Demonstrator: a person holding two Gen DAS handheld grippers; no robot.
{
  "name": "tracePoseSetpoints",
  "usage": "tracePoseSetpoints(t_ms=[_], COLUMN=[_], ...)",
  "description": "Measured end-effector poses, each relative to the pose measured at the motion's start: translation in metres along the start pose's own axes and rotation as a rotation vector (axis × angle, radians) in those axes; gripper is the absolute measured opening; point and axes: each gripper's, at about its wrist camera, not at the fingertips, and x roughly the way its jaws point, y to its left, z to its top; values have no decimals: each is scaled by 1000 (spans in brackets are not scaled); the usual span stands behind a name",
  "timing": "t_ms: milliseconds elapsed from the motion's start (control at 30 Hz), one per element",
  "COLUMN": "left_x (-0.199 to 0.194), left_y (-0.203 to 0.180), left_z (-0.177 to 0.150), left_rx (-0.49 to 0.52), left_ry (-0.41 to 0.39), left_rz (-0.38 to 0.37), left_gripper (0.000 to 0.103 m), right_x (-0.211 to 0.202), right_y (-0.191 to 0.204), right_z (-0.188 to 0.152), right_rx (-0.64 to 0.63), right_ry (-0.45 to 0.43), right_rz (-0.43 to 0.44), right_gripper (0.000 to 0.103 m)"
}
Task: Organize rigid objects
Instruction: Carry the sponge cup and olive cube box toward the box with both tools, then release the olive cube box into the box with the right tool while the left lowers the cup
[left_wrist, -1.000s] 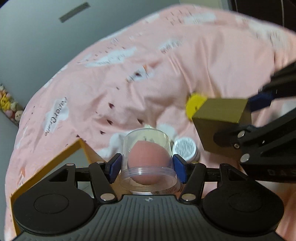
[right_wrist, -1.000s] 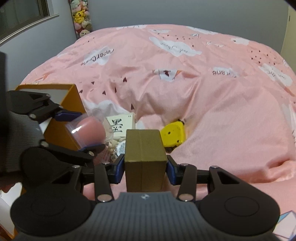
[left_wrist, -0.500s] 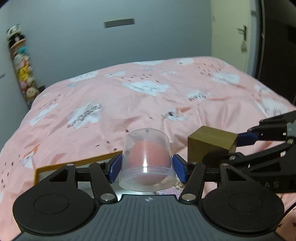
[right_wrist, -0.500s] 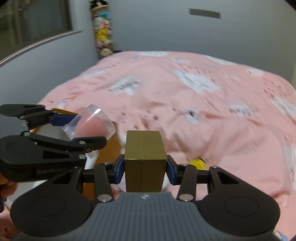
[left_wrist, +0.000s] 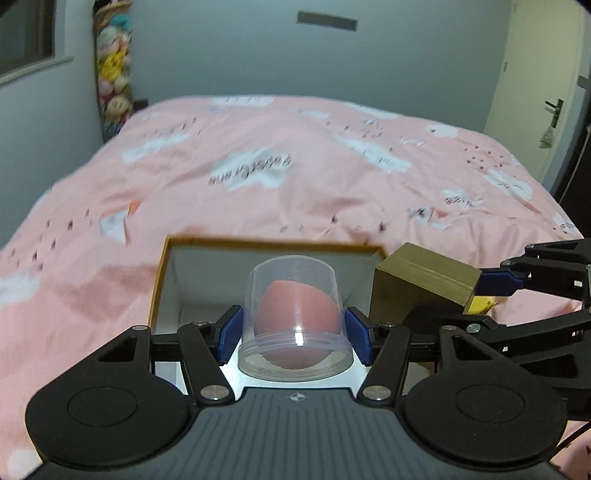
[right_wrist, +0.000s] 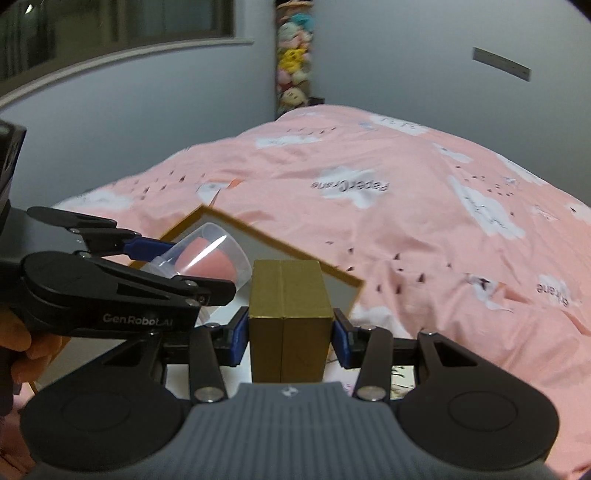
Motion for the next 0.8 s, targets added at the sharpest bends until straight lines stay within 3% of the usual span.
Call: tracePoseSetpoints(t_ms=[367,800], left_x=[35,52], left_y=[17,16], left_z=[-40,-60], left_rx=[-12,61], left_ry=[181,306], left_rz=[20,66], left_gripper=[69,69], right_x=[48,81], right_y=[24,39], right_z=[-18,-27], right_rx=[-130,-250], right_ry=[184,346], right_rz=[-4,52], right_gripper=[45,45])
